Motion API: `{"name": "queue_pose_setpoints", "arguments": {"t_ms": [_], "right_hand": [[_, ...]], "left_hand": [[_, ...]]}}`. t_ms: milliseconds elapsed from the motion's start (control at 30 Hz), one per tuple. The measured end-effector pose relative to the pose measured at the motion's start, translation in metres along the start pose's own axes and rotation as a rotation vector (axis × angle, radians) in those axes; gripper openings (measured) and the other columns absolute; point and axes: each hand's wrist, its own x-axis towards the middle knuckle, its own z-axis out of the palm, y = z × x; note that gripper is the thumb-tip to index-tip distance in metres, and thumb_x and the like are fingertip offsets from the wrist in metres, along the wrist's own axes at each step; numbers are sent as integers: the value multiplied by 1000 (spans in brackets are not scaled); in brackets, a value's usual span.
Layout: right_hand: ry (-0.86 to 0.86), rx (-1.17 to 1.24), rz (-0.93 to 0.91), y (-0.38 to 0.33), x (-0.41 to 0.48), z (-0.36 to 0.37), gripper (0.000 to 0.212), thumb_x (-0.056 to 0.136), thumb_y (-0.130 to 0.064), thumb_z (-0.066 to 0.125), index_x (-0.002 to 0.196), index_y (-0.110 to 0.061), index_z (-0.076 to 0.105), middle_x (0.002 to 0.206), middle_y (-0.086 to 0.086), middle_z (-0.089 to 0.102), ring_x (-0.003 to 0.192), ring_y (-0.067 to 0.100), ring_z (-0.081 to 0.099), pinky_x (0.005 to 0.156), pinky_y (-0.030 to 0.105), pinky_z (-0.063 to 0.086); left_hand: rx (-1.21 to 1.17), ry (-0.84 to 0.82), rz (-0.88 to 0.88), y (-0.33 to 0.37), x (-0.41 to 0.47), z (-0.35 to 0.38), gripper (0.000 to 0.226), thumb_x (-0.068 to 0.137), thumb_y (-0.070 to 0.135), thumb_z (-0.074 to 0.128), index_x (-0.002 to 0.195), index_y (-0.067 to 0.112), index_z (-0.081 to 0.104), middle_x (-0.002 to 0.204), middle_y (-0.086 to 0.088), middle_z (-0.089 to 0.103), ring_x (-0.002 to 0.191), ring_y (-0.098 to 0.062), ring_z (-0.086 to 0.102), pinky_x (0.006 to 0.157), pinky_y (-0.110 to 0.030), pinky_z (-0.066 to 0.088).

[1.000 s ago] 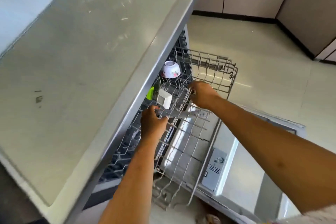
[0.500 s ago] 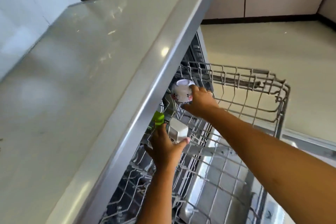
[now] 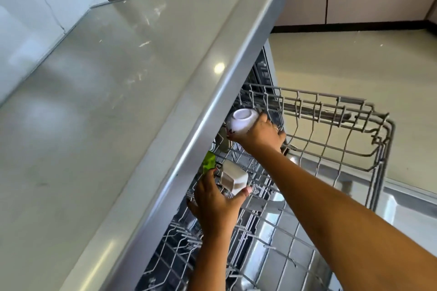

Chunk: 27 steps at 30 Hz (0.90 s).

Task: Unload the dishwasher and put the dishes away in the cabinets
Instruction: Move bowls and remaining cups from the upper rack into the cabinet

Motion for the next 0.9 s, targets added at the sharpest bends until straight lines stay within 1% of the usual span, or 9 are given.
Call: {"name": "queue_pose_setpoints", "arguments": {"t_ms": [167,267,367,467,567,633,700,767,900], "right_hand": [[-19,5,-12,15,-45,-25,105,60,-80,62,134,-13,32,123,4,60,116,23,56,112,53,21],[-38,-20,-32,24,-85,-45,102,59,-83,58,131,-15,36,123,2,60,118,21,56,114,51,18],[-109,8,-54,27,-131,-69,101,59,-81,60,133,-17,35,126,2,59,120,20,54,112,43,21],[-235,25,-75,30,-182,-88,98,57,-75,68,135,-25,34,123,-2,60,115,20,56,107,39,32],[-315,117,-104,40,-240,-106,93,53,-63,79,130,-28,41,114,-5,61,97,16,56,84,29,48],[-373,195,-130,46,-280,-119,86,53,-50,86,126,-28,46,107,-8,59,92,13,55,70,20,46],[-441,272,-145,54,-308,-129,81,54,-43,88,123,-31,47,106,-11,59,96,12,57,77,21,50],[-546,324,-176,51,-342,-139,77,54,-43,88,119,-36,48,109,-12,60,99,11,59,85,28,52],[-694,429,-280,37,-412,-159,60,57,-53,74,114,-38,56,116,-8,62,107,13,59,89,30,53]], "left_hand": [[-71,-44,-27,14,-15,-16,95,62,62,73,140,28,31,152,1,30,140,-23,27,114,-53,5],[-136,-86,24,22,-35,-31,99,62,63,72,143,27,27,153,0,28,141,-24,26,115,-53,5],[-315,-109,149,27,-61,-47,111,54,67,70,145,22,25,149,-4,32,134,-23,33,108,-48,32],[-481,-148,169,23,-91,-63,105,60,32,85,145,28,24,143,-1,37,125,-11,37,98,-33,42],[-635,-244,112,10,-132,-85,106,54,16,88,138,44,30,131,11,44,120,-14,49,94,-37,52],[-671,-287,101,-3,-167,-106,104,50,22,90,136,41,34,128,13,49,118,-13,53,94,-36,51],[-717,-344,85,-12,-196,-118,105,48,30,90,136,40,34,128,9,52,117,-14,54,94,-35,52],[-821,-339,60,-24,-231,-145,100,52,28,90,135,37,35,127,5,52,117,-16,54,93,-32,53],[-1064,-201,-13,-54,-303,-196,100,43,51,89,130,33,42,125,0,57,113,-20,60,83,-36,58]]}}
